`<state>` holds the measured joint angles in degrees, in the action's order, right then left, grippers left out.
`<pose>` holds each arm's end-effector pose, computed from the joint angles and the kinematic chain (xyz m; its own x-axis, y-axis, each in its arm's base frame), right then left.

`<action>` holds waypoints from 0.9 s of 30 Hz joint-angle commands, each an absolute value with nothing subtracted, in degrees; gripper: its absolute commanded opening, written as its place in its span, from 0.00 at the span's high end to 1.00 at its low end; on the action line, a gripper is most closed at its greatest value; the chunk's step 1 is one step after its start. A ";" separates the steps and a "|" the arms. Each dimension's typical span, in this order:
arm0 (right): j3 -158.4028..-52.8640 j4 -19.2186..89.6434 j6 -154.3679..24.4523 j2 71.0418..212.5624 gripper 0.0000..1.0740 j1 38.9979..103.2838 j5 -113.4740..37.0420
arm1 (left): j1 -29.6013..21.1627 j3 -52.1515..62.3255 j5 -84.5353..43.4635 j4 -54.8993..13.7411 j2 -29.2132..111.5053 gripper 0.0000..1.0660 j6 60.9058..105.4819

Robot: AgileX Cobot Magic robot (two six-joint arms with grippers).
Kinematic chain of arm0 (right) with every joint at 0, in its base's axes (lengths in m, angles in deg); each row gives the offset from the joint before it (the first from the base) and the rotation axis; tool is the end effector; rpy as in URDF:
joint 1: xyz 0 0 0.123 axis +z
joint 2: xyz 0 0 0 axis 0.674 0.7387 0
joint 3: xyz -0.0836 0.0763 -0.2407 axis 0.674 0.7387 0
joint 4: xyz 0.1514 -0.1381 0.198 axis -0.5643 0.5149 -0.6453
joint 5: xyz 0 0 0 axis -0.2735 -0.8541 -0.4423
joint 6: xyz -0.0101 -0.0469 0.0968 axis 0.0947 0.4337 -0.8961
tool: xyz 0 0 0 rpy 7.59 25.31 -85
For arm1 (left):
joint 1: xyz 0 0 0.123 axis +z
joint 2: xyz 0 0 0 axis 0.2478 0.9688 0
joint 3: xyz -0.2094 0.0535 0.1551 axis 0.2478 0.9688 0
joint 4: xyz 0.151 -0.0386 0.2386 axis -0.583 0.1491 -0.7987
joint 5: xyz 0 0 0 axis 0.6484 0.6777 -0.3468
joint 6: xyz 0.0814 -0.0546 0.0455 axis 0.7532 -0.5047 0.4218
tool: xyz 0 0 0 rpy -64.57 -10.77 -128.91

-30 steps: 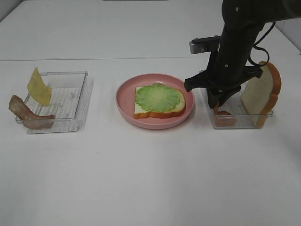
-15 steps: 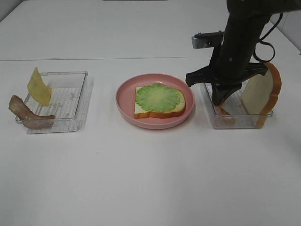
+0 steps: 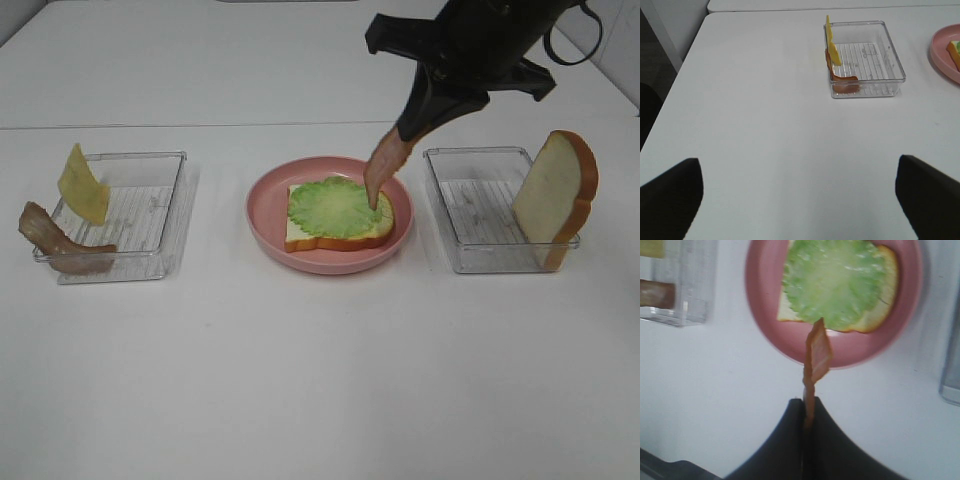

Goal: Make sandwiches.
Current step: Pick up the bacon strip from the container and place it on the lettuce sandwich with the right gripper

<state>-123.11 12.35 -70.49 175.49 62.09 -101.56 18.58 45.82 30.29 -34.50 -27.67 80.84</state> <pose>0.3739 0.1729 0.2348 -0.9581 -0.1188 -0.2605 -0.2164 0.8963 0.3870 0.0551 0.0029 0.2889 -0.4553 -0.0143 -0.8902 -0.0556 0.9984 0.0124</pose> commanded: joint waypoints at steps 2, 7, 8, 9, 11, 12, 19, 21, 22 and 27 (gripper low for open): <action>-128.21 0.26 -63.04 180.48 1.00 62.26 -98.86 | 18.70 45.82 29.94 -34.50 -28.58 0.06 80.39; -132.22 -2.43 -60.52 185.35 1.00 64.44 -98.86 | 18.70 45.82 29.94 -34.50 -28.58 0.06 80.39; -132.22 -2.43 -60.52 185.35 1.00 64.44 -98.86 | 18.70 45.82 29.94 -34.50 -28.58 0.06 80.39; -135.08 -2.55 -60.52 188.15 1.00 65.70 -98.86 | 18.70 45.82 29.94 -34.50 -28.58 0.06 80.39; -137.89 -2.66 -60.57 191.48 1.00 66.84 -98.86 | 18.70 45.82 29.94 -34.50 -28.58 0.06 80.39; -139.50 -2.77 -60.57 193.02 1.00 66.90 -99.21 | 18.70 45.82 29.94 -34.50 -28.58 0.06 80.39; -147.75 -2.49 -60.86 201.16 1.00 68.05 -99.49 | 18.70 45.82 29.94 -34.44 -28.53 0.06 80.39; -149.52 -2.32 -60.86 203.45 1.00 68.05 -99.55 | 18.70 45.82 29.94 -34.44 -28.53 0.06 80.39; -149.52 -2.32 -60.86 203.45 1.00 68.05 -99.55 | 18.70 45.82 29.94 -34.44 -28.53 0.06 80.39; -149.75 0.83 -61.09 205.52 1.00 68.05 -99.21 | 18.70 45.82 29.94 -34.44 -28.53 0.06 80.39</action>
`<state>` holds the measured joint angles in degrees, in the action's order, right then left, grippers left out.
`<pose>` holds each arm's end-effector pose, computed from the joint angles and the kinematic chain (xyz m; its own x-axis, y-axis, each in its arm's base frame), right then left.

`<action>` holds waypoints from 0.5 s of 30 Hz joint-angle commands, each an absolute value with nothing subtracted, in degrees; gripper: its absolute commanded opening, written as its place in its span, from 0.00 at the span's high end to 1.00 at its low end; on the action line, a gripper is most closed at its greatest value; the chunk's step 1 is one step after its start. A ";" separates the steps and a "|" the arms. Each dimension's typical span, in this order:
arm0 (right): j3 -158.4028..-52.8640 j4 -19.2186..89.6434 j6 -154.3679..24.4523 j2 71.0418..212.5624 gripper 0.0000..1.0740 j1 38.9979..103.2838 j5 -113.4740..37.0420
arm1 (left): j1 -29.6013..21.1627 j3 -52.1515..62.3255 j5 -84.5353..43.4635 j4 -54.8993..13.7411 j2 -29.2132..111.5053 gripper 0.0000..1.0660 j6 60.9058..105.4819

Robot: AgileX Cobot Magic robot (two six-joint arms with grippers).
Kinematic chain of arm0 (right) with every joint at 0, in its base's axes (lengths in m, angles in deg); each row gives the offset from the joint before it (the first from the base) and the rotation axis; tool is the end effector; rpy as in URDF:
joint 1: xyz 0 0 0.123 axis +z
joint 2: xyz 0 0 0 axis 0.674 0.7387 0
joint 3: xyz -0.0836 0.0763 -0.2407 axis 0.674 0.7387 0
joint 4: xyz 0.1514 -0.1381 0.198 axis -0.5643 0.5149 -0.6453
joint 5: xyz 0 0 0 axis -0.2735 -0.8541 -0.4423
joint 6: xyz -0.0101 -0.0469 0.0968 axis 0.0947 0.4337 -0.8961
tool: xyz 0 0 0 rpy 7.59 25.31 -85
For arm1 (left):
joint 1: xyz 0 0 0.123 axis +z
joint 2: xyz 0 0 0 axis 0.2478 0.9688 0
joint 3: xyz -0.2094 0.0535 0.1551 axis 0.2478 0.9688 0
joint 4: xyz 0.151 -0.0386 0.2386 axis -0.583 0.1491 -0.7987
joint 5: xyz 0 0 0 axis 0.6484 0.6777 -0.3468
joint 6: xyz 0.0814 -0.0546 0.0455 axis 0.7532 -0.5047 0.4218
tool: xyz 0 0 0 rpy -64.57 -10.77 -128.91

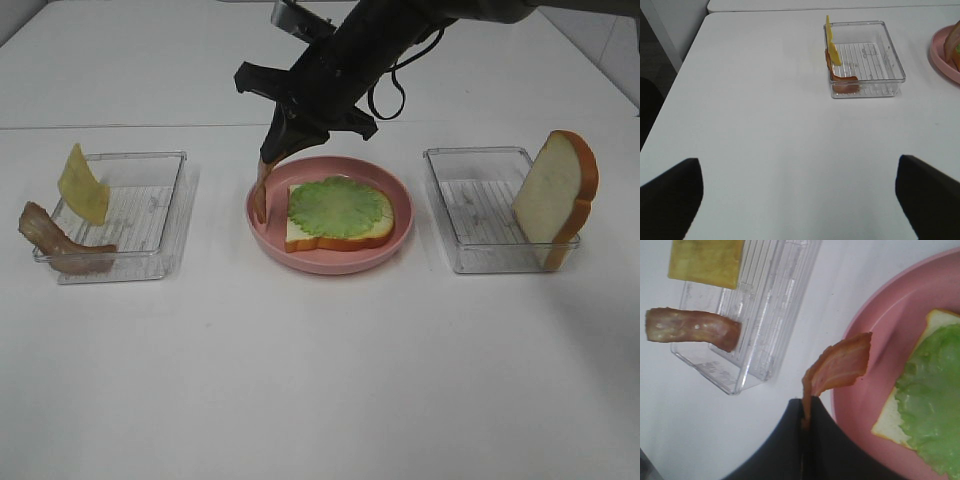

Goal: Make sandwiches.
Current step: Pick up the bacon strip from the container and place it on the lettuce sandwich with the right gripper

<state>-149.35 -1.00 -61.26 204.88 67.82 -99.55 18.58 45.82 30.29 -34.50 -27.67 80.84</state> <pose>0.4451 0.2720 0.1506 -0.9360 -0.2286 -0.2676 -0.3421 0.7695 0.5393 0.0551 0.0029 0.2889 -0.4553 -0.0143 -0.8902 -0.0556 0.9984 0.0124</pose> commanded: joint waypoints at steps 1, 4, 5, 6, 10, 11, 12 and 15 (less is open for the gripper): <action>-149.75 0.83 -61.09 205.52 1.00 68.05 -99.21 | 18.70 45.82 29.94 -34.44 -28.53 0.06 80.39; -149.75 3.93 -62.35 205.80 1.00 68.05 -99.61 | 18.70 45.82 29.94 -34.44 -28.53 0.06 80.39; -149.87 7.37 -63.32 205.86 1.00 68.05 -99.49 | 18.70 45.82 29.94 -34.44 -28.53 0.06 80.39; -149.87 7.37 -63.32 205.86 1.00 68.05 -99.49 | 18.70 45.82 29.94 -34.44 -28.53 0.06 80.39; -150.21 16.36 -67.56 205.74 1.00 67.93 -99.72 | 18.70 45.82 29.94 -34.44 -28.53 0.06 80.39; -150.21 16.36 -67.56 205.74 1.00 67.93 -99.72 | 18.70 45.82 29.94 -34.44 -28.53 0.06 80.39; -150.21 17.28 -68.14 205.74 1.00 67.93 -99.89 | 18.70 45.82 29.94 -34.44 -28.53 0.06 80.39; -150.21 20.37 -68.54 205.74 1.00 67.93 -101.10 | 18.70 45.82 29.94 -34.44 -28.53 0.06 80.39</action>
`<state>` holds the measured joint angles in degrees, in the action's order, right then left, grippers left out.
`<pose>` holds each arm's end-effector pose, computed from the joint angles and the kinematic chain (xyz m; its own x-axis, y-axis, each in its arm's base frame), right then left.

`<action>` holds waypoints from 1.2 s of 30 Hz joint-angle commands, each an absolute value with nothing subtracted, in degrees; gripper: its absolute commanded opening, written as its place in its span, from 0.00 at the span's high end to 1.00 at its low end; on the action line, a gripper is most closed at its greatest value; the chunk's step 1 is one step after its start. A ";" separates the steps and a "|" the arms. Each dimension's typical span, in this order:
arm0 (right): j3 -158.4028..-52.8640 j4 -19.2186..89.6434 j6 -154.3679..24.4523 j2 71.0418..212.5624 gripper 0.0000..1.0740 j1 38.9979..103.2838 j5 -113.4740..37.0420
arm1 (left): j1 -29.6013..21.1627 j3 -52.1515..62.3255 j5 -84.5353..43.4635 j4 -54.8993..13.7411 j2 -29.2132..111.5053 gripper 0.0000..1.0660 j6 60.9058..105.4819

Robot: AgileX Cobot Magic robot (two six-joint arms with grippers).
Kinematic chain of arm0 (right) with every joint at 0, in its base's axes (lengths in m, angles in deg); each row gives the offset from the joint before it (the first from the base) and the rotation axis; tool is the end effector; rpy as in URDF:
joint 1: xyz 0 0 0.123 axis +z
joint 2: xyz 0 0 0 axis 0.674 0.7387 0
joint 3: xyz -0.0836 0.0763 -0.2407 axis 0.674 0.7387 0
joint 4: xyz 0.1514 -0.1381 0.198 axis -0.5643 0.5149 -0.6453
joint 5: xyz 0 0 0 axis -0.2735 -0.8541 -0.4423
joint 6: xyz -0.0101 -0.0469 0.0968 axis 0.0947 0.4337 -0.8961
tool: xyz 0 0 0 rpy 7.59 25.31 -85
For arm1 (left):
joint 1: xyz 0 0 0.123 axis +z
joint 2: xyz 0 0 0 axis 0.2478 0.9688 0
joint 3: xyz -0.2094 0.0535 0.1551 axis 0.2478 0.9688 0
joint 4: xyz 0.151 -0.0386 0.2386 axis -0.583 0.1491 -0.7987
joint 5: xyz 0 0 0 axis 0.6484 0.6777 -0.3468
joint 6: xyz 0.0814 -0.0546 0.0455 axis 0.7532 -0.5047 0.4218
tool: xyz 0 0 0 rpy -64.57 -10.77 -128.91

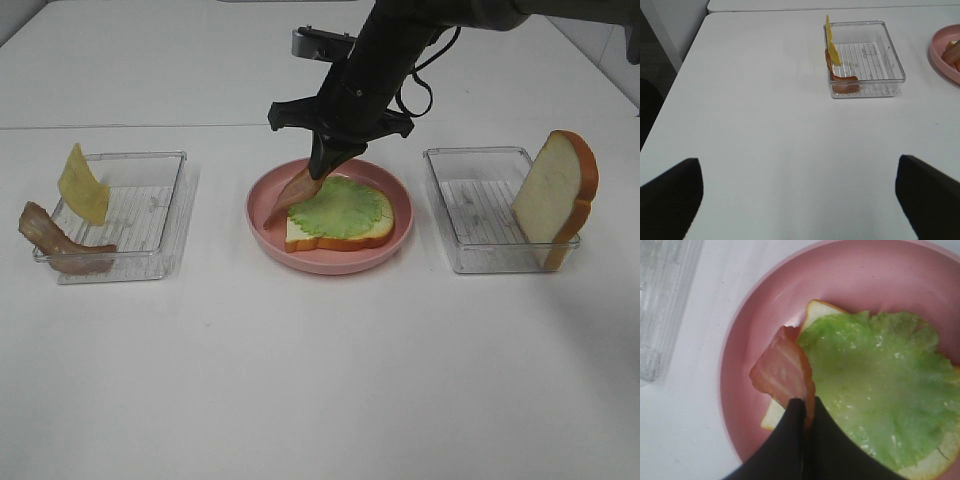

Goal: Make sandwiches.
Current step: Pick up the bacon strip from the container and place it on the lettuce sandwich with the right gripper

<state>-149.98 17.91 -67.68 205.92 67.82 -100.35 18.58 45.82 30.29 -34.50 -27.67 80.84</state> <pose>0.4537 0.2466 0.1311 -0.9201 -0.2992 -0.2529 -0.3658 0.8872 0.2811 0.0551 0.0029 0.2889 -0.4553 -0.0143 -0.8902 -0.0556 0.9984 0.0124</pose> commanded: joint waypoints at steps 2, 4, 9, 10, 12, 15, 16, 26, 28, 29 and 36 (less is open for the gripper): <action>-150.21 21.00 -68.60 205.74 1.00 67.93 -101.50 | 18.70 45.82 29.94 -34.44 -28.53 0.06 80.39; -150.21 22.61 -69.51 205.74 1.00 67.93 -102.13 | 18.70 45.82 29.94 -34.44 -28.53 0.06 80.39; -150.21 28.11 -73.07 205.74 1.00 67.87 -102.59 | 18.70 45.82 29.94 -34.44 -28.53 0.06 80.39; -150.21 28.97 -73.29 205.74 1.00 67.87 -102.59 | 18.70 45.82 29.94 -34.44 -28.53 0.06 80.39; -150.21 29.60 -73.35 205.74 1.00 67.87 -102.76 | 18.70 45.82 29.94 -34.44 -28.53 0.06 80.39; -150.21 30.97 -74.33 205.74 1.00 67.87 -102.87 | 18.70 45.82 29.94 -34.44 -28.53 0.06 80.39; -150.21 31.26 -74.50 205.80 1.00 67.87 -102.93 | 18.70 45.82 29.94 -34.44 -28.53 0.06 80.39; -150.21 31.26 -76.04 205.86 0.97 67.93 -102.99 | 18.70 45.82 29.94 -34.44 -28.53 0.06 80.39; -150.21 31.26 -76.04 205.86 0.87 67.93 -102.99 | 18.70 45.82 29.94 -34.44 -28.53 0.06 80.39; -150.21 31.26 -76.04 205.86 0.79 67.93 -102.99 | 18.70 45.82 29.94 -34.44 -28.53 0.06 80.39; -150.21 31.37 -76.50 205.69 0.09 67.99 -102.65 | 18.70 45.82 29.94 -34.44 -28.53 0.06 80.39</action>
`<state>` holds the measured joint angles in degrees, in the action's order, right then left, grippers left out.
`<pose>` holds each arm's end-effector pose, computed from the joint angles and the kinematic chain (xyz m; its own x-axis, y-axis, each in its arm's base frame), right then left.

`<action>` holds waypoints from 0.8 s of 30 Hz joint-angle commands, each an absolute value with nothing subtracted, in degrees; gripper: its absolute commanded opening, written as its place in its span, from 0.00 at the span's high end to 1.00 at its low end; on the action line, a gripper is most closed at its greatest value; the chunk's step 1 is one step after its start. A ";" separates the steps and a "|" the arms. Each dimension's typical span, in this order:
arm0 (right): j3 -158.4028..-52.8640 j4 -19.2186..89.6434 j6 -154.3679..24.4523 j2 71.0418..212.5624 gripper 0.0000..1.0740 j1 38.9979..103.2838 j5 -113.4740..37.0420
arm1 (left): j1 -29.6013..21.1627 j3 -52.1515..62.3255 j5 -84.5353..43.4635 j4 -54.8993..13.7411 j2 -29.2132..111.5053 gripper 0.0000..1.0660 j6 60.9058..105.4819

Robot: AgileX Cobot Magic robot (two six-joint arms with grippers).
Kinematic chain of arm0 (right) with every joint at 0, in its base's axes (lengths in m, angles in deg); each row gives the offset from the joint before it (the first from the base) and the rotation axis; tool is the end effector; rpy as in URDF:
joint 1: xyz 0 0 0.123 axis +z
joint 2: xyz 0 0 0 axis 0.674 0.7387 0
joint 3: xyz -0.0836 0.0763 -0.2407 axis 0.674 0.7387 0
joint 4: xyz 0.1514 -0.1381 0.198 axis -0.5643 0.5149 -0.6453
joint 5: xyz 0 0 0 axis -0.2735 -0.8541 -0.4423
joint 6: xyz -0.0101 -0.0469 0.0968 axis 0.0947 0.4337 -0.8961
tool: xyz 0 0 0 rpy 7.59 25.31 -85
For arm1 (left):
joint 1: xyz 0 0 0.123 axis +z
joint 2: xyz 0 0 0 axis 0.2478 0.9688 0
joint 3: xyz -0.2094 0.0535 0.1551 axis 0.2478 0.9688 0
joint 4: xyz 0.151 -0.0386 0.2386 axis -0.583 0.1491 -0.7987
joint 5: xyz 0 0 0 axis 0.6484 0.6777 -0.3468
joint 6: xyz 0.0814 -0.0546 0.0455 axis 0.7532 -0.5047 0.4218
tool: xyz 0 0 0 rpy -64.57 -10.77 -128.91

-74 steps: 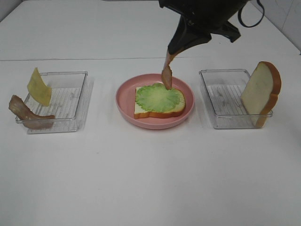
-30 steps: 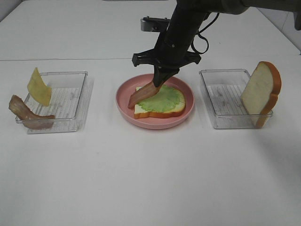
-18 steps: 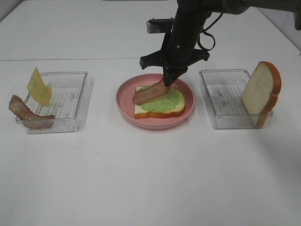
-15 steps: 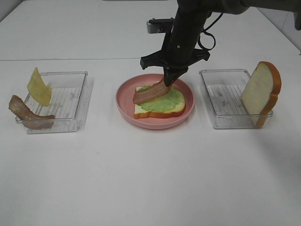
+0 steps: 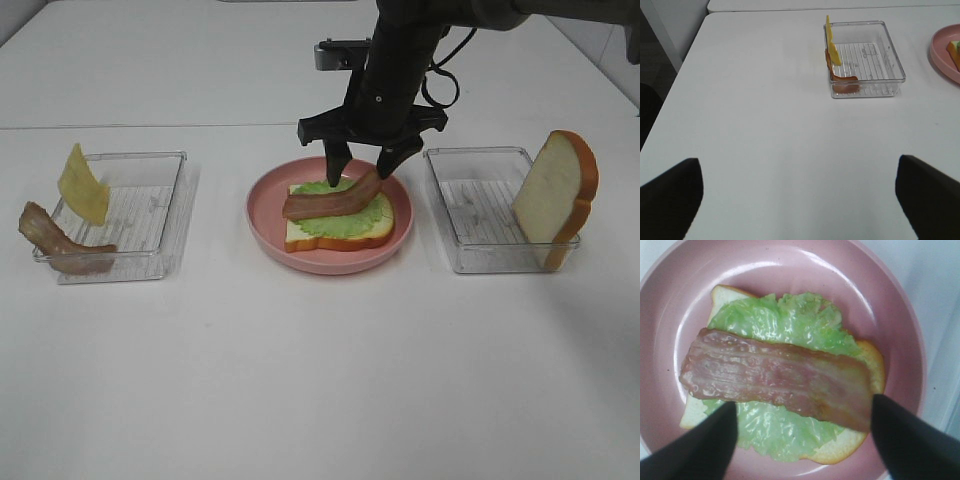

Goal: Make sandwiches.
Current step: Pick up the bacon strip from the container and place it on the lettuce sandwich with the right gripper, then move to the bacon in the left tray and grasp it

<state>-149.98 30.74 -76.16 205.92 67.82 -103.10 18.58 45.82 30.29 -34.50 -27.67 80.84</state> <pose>0.4568 0.2259 0.1260 -0.9383 -0.2762 -0.2082 -0.3018 0.9478 0.1027 0.0551 0.0029 0.2889 -0.4553 -0.0143 -0.8902 -0.0556 0.9984 0.0124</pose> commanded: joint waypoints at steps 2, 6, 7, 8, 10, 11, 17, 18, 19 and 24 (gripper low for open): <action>-150.21 32.06 -76.50 205.52 0.08 68.05 -102.99 | 18.70 45.82 29.94 -34.44 -28.53 0.06 80.39; -150.21 32.12 -76.56 205.34 0.08 68.05 -103.50 | 18.70 45.82 29.94 -34.44 -28.53 0.06 80.39; -150.21 32.12 -76.67 205.00 0.08 68.05 -104.42 | 18.70 45.82 29.94 -34.44 -28.53 0.06 80.39; -150.21 32.12 -76.67 205.00 0.08 68.05 -104.42 | 18.70 45.82 29.94 -34.44 -28.53 0.06 80.39; -150.21 32.18 -76.73 203.85 0.08 68.05 -107.63 | 18.70 45.82 29.94 -34.44 -28.53 0.06 80.39; -150.21 32.18 -76.73 203.85 0.08 68.05 -107.63 | 18.70 45.82 29.94 -34.44 -28.53 0.06 80.39; -150.21 35.90 -76.67 198.30 0.08 67.24 -114.05 | 18.70 45.82 29.94 -34.44 -28.53 0.06 80.39; -150.21 36.19 -76.27 196.00 0.08 66.04 -115.71 | 18.70 45.82 29.94 -34.44 -28.53 0.06 80.39; -150.21 36.19 -76.27 196.00 0.08 66.04 -115.71 | 18.70 45.82 29.94 -34.44 -28.53 0.06 80.39; -150.21 36.19 -75.47 189.99 0.08 60.71 -117.77 | 18.70 45.82 29.94 -34.44 -28.53 0.06 80.44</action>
